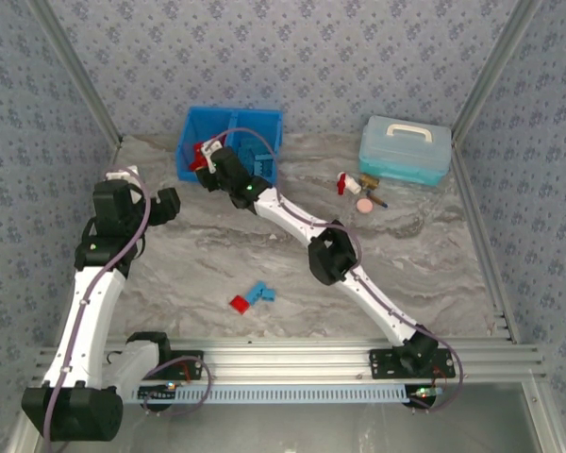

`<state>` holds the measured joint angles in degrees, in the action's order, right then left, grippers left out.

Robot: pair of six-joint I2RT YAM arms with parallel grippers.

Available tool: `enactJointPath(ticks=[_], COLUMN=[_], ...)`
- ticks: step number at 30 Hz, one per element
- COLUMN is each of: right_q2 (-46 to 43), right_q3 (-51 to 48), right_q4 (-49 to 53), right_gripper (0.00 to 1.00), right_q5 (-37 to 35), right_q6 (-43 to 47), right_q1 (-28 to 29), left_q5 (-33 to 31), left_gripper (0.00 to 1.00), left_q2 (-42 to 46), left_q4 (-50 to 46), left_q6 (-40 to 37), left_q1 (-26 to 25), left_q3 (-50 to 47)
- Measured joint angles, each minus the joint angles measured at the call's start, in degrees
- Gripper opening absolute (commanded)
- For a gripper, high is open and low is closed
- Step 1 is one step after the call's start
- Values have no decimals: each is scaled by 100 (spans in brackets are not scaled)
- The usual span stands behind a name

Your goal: Sort the legos into containers by color

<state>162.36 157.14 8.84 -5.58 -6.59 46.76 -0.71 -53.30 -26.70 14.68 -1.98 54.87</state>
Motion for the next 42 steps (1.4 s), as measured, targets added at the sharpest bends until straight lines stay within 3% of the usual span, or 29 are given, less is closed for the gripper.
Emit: enactJointPath(ticks=[5,8,10,17,22,28,32,36,39,42], right_q2=[61,61,61,44,-256,-2339,-4588,-6607,-7475,-7755], right_q3=[155,267,323,470,393,-1104,-3171,-5289,-6485,-7197], right_q4=[-881,-1296,-1469,-1502,-809,748,931,828,841,1047], right_gripper=[35,64,76,82,88,98,100,100,100,100], right_q5=[-109,-120,-98,96,164,186,149,103,22,-15], right_q6=[136,11,-96,-9,251,542,645,597,439,273], right_q1=[-9,-98,-208,-573,-525,-214,39,162,85,2], left_q5=[26,26,26,52,72,15,-299,-297,-476,-946], left_gripper=[89,89,90,90,90,92,97,97,97,99], left_q2=[-13,-26,-39,-85,-166,-334,-909,-1497,-1504,-1248], left_q4=[2,2,9,107,125,107,-363,-820,-1088,-1377], left_q6=[44,59,68,107,107,173,640,1327,2015,2804], left_q1=[0,2,2,37,39,37,109,494,804,1040], left_q3=[0,0,0,-74,-76,-70,249,409,170,-223])
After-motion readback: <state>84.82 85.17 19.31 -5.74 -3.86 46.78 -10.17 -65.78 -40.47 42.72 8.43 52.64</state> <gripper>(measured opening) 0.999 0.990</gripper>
